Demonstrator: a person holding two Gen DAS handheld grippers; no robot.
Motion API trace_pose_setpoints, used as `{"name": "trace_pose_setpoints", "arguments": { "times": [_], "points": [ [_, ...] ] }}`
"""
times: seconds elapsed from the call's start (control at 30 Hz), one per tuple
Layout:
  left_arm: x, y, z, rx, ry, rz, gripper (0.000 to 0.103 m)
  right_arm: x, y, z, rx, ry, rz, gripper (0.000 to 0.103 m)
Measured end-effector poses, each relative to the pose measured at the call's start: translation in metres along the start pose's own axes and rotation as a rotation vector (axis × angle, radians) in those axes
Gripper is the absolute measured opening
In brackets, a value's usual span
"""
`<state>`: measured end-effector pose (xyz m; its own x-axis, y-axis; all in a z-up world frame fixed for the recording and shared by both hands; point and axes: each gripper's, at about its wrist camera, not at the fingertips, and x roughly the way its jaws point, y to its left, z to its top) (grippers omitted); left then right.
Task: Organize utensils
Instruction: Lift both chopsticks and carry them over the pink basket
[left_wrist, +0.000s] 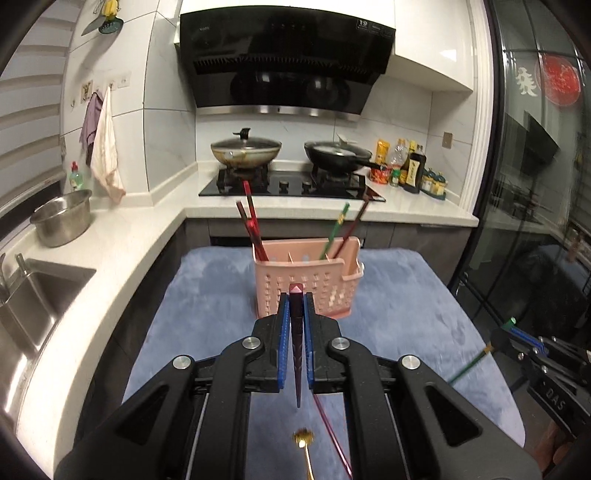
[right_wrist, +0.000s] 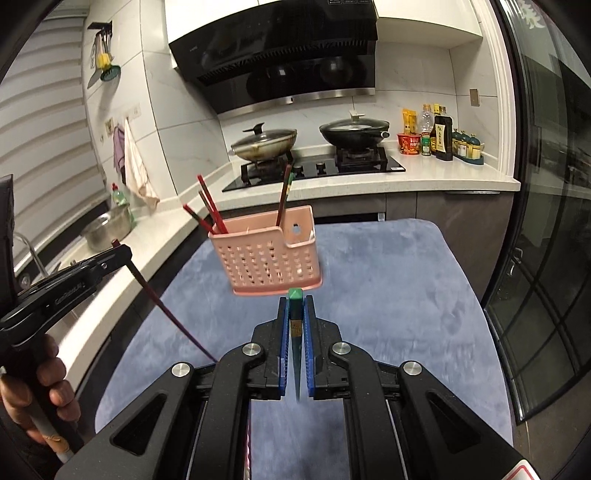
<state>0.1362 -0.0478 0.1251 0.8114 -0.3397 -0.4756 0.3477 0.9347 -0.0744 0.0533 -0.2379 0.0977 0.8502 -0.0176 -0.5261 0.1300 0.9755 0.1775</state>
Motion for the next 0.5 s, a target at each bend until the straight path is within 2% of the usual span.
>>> {"name": "trace_pose_setpoints", "arguments": {
  "times": [0.23, 0.5],
  "points": [
    [0.009, 0.006, 0.039, -0.009, -0.049, 0.016, 0.007, 0.006, 0.004, 0.035, 0.000, -0.040, 0.030, 0.007],
    [0.010, 0.008, 0.094, -0.012, -0.123, 0.020, 0.007, 0.022, 0.008, 0.102, 0.028, -0.111, 0.084, 0.007]
  ]
}}
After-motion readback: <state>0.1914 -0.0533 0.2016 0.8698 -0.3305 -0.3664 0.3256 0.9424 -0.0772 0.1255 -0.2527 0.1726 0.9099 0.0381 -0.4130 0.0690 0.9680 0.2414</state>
